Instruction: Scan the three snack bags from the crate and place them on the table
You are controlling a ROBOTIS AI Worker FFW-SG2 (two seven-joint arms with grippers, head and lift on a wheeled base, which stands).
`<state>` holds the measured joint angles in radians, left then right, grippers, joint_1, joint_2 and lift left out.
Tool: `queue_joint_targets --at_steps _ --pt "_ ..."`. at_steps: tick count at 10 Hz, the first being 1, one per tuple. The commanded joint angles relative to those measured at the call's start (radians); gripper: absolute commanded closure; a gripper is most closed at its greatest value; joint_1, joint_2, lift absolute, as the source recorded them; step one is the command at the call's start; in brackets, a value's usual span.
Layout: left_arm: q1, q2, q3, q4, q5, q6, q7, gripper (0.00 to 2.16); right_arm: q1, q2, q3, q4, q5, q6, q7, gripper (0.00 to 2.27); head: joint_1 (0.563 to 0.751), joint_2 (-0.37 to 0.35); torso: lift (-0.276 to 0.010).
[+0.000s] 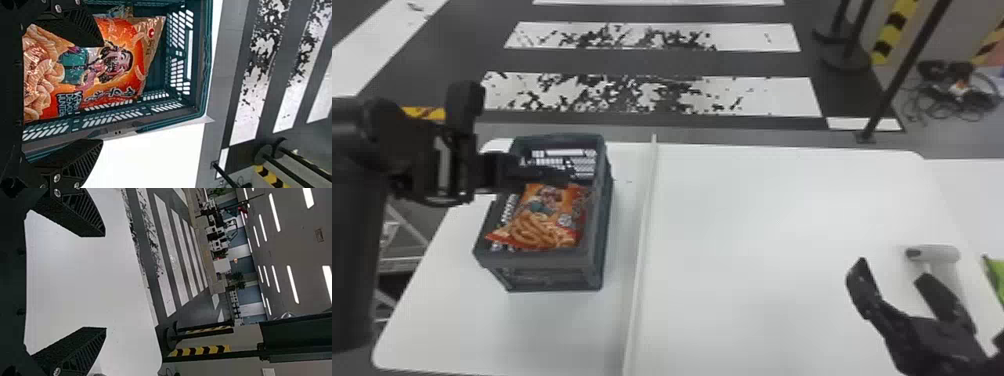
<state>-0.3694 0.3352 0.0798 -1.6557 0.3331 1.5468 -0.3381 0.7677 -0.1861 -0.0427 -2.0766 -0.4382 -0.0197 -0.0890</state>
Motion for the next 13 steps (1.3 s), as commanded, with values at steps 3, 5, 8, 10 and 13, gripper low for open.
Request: queue_joint_targets --at_steps 3,5,8,10,13 --pt "-0.121 -0.038 -0.092 0.129 -0.086 0.025 0.063 0.14 -0.011 -0.046 -0.009 0.033 -0.074 -0.064 0.000 0.08 0.695 -0.009 -0.036" --pt "-0.161 -0.044 -0.104 0.174 -0.098 0.025 0.074 0.14 -0.007 -0.061 -0.028 0.032 -0.111 -0.088 0.006 0.08 0.695 -0.022 -0.036" --pt "-0.175 -0.068 -0.133 0.290 -0.147 0.025 0.076 0.14 0.007 -0.069 -0.034 0.032 -0.132 -0.131 0.012 0.08 0.695 -0.032 -0.036" --pt "-0.166 -0.084 -0.143 0.338 -0.178 0.025 0.070 0.14 0.018 -0.067 -0.046 0.032 -0.142 -0.150 0.015 0.08 0.695 -0.042 -0.036" --pt "-0.163 -0.090 -0.147 0.406 -0.189 0.025 0.060 0.15 0.036 -0.067 -0.055 0.033 -0.145 -0.177 0.015 0.08 0.695 -0.060 -0.036"
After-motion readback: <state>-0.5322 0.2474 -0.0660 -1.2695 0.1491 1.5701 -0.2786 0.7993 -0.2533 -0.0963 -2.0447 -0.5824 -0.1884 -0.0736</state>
